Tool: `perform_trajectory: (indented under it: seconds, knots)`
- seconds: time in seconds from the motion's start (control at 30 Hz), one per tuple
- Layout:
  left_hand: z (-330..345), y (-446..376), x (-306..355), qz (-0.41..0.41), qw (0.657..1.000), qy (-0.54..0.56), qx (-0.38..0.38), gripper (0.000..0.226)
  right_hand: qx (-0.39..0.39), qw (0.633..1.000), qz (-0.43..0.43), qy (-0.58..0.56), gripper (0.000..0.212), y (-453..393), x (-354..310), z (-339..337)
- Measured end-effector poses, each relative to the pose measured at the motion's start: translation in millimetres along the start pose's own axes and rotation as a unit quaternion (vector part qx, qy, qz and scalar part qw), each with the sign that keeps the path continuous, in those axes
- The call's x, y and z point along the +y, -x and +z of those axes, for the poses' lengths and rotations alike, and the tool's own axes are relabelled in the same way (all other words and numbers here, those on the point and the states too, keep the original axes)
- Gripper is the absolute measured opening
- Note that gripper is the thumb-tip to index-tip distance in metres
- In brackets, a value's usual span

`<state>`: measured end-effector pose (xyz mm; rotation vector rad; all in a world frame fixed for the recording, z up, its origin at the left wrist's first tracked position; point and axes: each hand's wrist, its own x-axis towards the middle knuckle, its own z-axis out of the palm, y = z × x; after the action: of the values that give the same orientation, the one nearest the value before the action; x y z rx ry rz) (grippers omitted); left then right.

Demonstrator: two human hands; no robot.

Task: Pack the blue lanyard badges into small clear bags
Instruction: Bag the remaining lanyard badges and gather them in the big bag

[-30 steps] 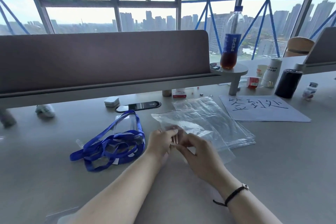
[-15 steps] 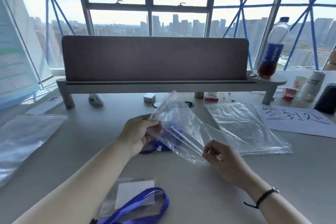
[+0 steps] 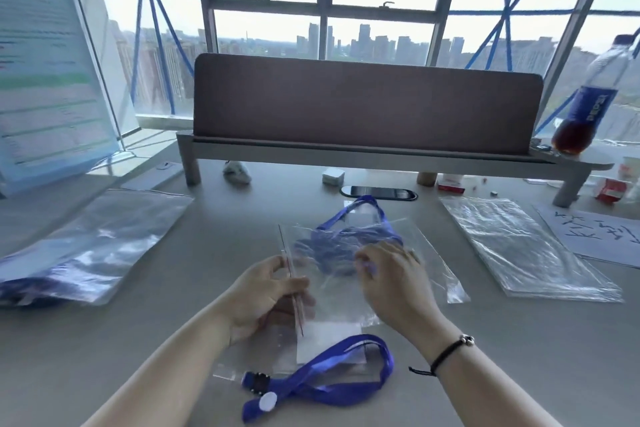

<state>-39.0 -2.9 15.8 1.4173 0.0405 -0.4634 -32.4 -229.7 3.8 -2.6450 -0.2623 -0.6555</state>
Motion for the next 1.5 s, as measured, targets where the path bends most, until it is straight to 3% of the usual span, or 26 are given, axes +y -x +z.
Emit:
perform_trajectory:
  seconds: [0.1,0.2,0.67,0.93,1.1,1.17,1.23,1.37,1.5]
  knots:
    - [-1,-2,-2,0.007,1.000,0.014,-0.003,0.023,-0.075,0.991,-0.020,-0.109,0.030,3,-37,10]
    - [-6,-1,-2,0.010,0.998,0.055,-0.001,0.026,-0.103,0.983,-0.059,-0.138,0.036,7,-49,16]
    - [-1,-5,-10,0.044,0.991,0.090,0.085,0.007,-0.046,0.986,-0.020,-0.157,0.013,28,-43,15]
    - [6,6,-8,0.072,0.995,0.045,0.049,0.017,-0.016,0.975,-0.006,-0.221,0.017,32,-55,13]
    - [16,10,-11,0.089,0.993,0.065,0.029,0.024,-0.057,0.968,0.004,-0.245,0.022,34,-63,6]
    - [19,10,-13,0.101,0.993,0.065,0.020,0.025,-0.058,0.965,0.005,-0.257,0.014,34,-66,6]
    - [18,9,-14,0.109,0.992,0.067,0.019,0.025,-0.069,0.949,0.028,-0.306,0.010,33,-66,5]
    - [18,8,-13,0.116,0.991,0.067,0.028,0.031,-0.120,0.884,0.096,-0.442,0.017,29,-67,-4]
    - [19,11,-11,0.127,0.989,0.058,0.041,0.028,-0.107,0.880,0.120,-0.447,0.021,27,-65,-3]
